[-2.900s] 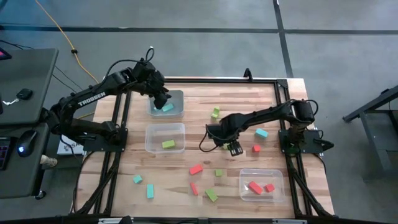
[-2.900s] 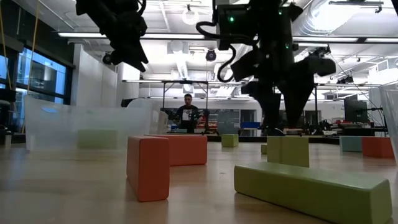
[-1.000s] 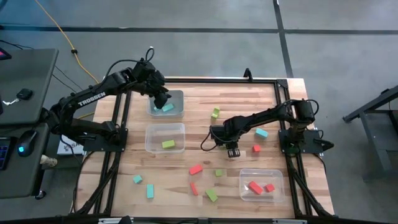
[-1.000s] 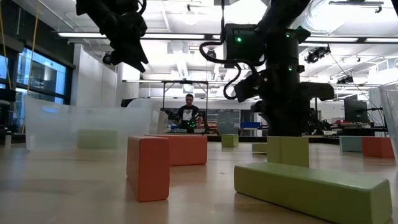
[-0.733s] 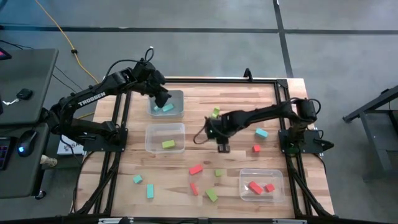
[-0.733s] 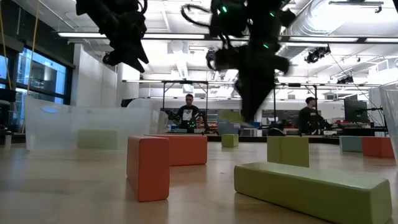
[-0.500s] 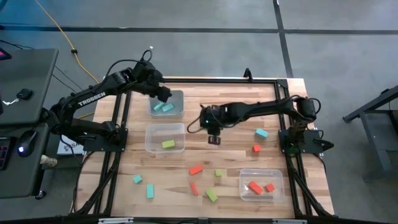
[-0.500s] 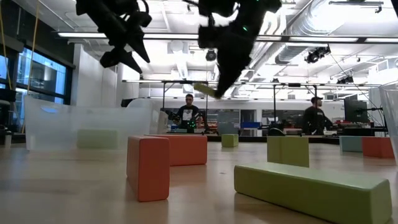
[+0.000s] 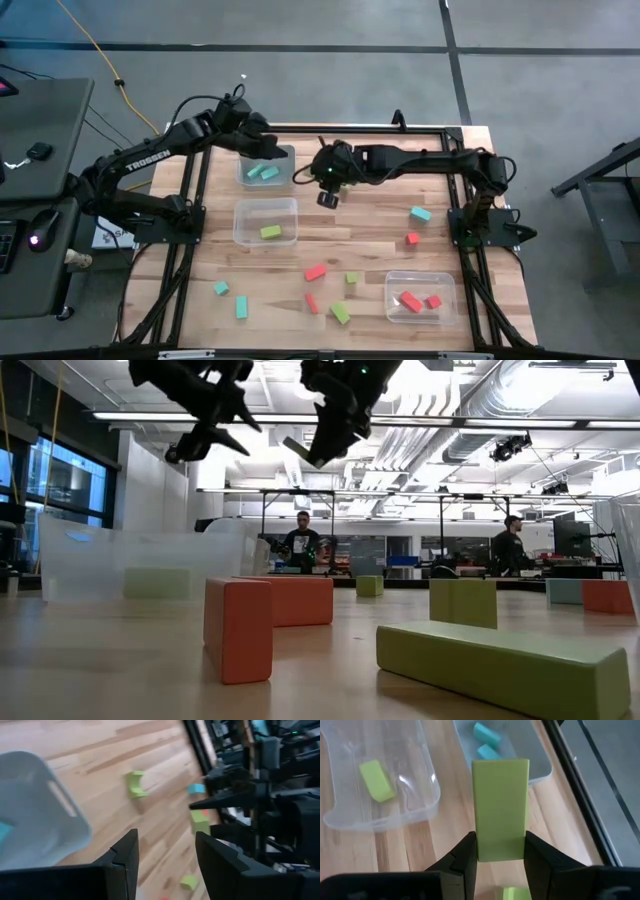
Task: Sort & place blocks by color
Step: Put the green block into the left transparent bin
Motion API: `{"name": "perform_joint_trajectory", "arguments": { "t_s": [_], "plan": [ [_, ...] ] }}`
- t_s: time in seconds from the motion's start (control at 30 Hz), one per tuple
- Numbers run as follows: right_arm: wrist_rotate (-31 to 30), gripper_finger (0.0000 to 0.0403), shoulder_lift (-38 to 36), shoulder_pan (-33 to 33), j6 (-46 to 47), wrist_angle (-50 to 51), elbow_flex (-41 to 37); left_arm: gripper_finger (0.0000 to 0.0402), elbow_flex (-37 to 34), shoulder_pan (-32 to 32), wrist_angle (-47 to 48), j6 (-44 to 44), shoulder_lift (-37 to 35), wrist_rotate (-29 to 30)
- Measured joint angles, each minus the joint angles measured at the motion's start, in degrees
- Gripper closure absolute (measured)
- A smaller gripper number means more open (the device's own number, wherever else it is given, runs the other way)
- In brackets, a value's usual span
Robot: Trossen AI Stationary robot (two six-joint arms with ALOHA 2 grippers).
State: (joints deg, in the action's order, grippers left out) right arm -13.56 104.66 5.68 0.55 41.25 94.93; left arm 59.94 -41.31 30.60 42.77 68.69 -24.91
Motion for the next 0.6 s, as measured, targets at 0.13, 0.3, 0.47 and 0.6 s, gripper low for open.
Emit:
{"name": "perform_joint_trajectory", "arguments": {
  "t_s": [0.13,0.3,0.47,0.6],
  "plan": [
    [0.02,0.0300,0.00,0.34,-0.41,-0.36,1.08,0.0255,0.00,2.49,-3.55,2.15,0.00,0.02],
    [0.02,0.0300,0.00,0.34,-0.50,-0.98,1.10,0.0255,0.00,5.15,-6.40,3.15,0.60,0.04],
    [0.02,0.0300,0.00,0.01,-0.52,-1.16,1.10,0.0255,0.00,7.21,-6.63,3.67,2.49,0.14],
    [0.02,0.0300,0.00,0.01,-0.52,-0.71,1.10,0.0255,-0.02,8.58,-8.89,3.88,3.73,0.22]
  ]
}}
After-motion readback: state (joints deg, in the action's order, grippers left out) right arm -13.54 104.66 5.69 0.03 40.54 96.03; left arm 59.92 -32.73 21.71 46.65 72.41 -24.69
